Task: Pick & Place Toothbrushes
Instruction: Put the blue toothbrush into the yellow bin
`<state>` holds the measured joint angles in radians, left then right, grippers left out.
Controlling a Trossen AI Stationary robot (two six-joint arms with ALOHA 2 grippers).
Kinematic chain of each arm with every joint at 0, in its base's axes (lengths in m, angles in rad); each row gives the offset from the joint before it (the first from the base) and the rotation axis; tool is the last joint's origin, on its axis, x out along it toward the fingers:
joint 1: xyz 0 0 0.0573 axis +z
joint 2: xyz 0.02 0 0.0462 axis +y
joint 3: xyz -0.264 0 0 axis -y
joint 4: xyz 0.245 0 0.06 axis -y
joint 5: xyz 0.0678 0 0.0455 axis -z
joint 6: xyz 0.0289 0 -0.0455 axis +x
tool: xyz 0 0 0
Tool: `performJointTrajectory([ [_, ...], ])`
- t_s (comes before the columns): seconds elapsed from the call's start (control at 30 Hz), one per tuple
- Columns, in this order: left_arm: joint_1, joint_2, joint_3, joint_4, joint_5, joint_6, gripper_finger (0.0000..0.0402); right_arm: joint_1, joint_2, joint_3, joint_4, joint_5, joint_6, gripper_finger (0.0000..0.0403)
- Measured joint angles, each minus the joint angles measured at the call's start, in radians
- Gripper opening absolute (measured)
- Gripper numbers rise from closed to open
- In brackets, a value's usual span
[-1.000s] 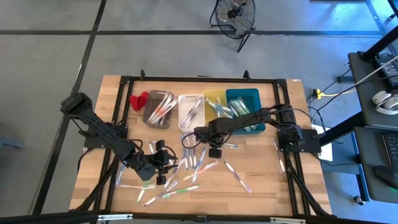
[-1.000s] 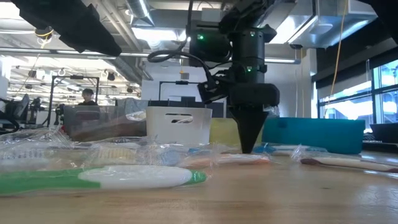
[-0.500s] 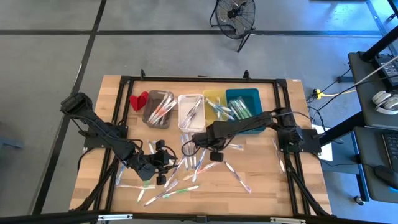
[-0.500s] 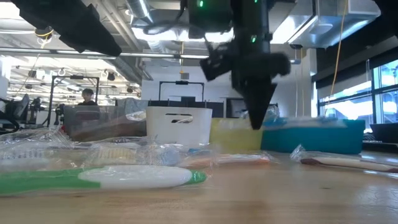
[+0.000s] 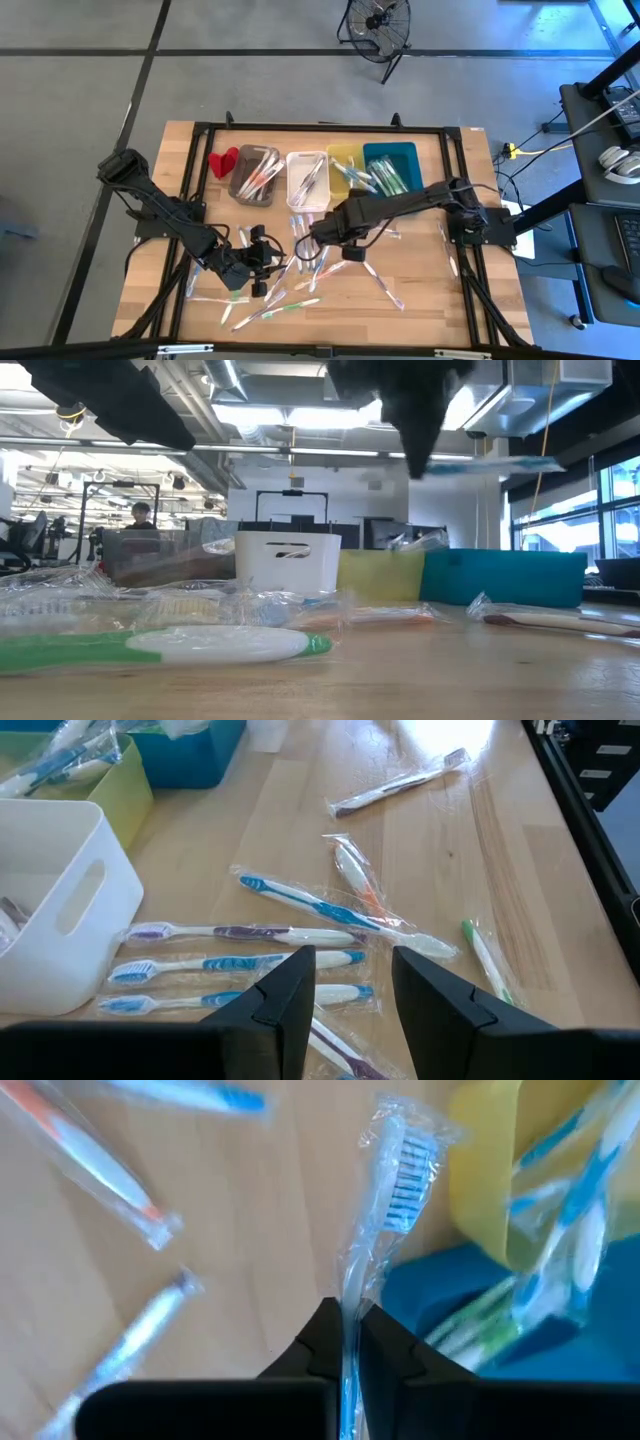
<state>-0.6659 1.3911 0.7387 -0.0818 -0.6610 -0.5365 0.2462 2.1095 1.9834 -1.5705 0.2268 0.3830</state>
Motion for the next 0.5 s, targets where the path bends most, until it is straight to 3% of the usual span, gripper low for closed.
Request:
performJointTrajectory([
  [0.27,0.000,0.000,0.000,-0.004,0.000,0.000,0.0130,-0.021,-0.012,0.180,0.000,0.019,-0.050,0.0012],
  [0.5,0.000,0.000,0.000,-0.004,0.000,0.000,0.0130,-0.128,-0.013,0.296,0.000,0.020,-0.062,0.0012],
])
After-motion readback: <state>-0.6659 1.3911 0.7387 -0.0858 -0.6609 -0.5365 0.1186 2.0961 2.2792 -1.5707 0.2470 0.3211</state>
